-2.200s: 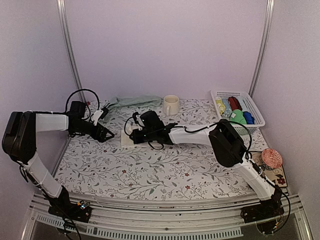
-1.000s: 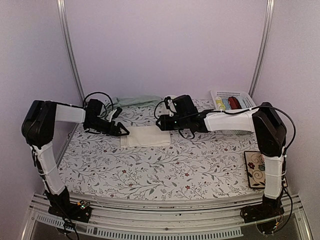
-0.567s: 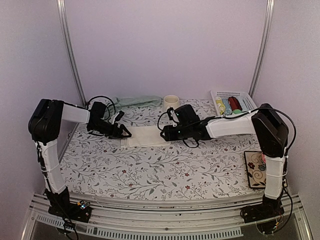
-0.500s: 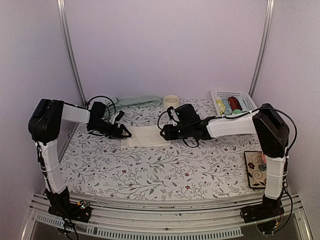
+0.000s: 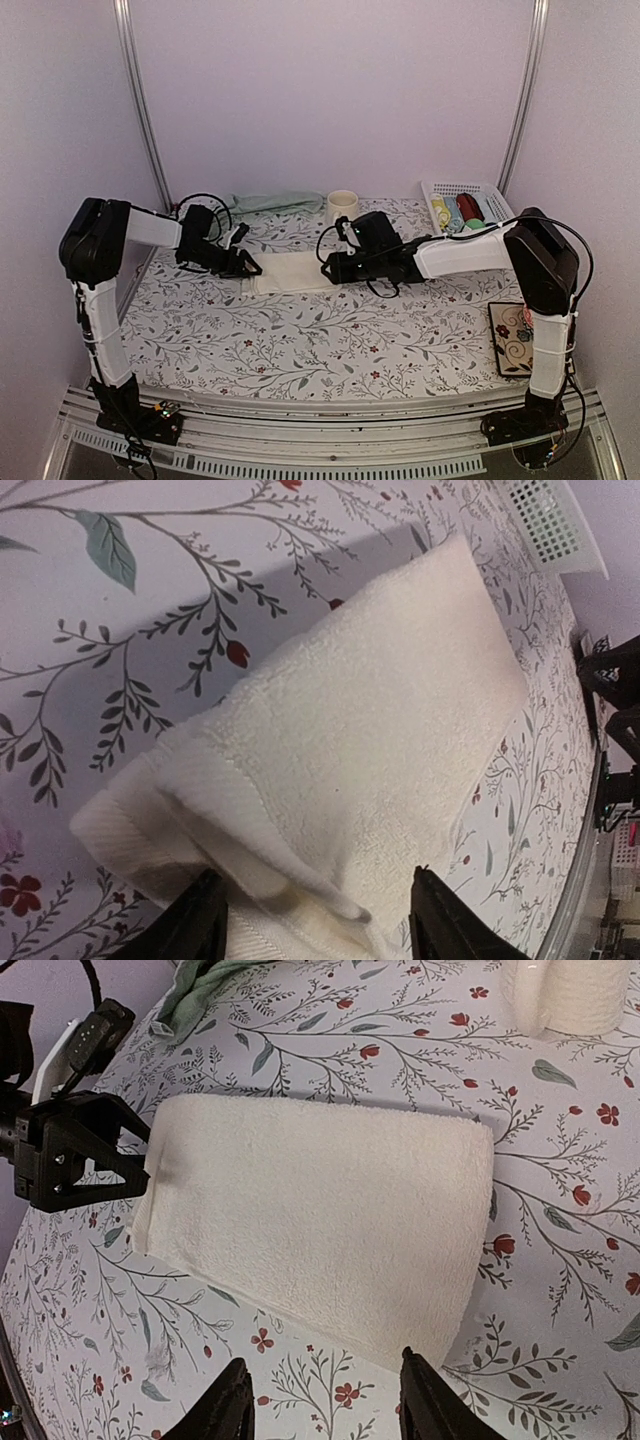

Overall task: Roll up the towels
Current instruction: Smooth out the towel at the center of the board.

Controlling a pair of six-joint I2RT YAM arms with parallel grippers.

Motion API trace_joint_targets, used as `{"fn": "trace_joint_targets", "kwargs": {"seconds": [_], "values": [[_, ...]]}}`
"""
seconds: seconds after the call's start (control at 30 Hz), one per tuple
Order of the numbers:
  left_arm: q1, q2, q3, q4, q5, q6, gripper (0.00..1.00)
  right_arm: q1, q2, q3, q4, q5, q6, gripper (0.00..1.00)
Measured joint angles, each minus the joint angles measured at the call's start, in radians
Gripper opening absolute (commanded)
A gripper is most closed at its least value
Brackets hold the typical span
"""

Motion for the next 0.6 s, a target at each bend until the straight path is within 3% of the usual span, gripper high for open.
{"fn": "trace_joint_targets", "kwargs": {"seconds": [0.23, 0.4, 0.6], "values": [[-0.001, 0.014, 0.003, 0.008, -0.002, -0.006, 0.43, 0.000, 0.000, -0.001, 0.001, 0.000, 0.000, 0.50], [-0.001, 0.018, 0.003, 0.001, -0.008, -0.014, 0.13, 0.000, 0.000, -0.002, 0.000, 0.000, -0.001, 0.50], [-0.001, 0.019, 0.005, -0.010, -0.008, -0.006, 0.01, 0.000, 0.000, -0.002, 0.000, 0.000, -0.005, 0.50]]}}
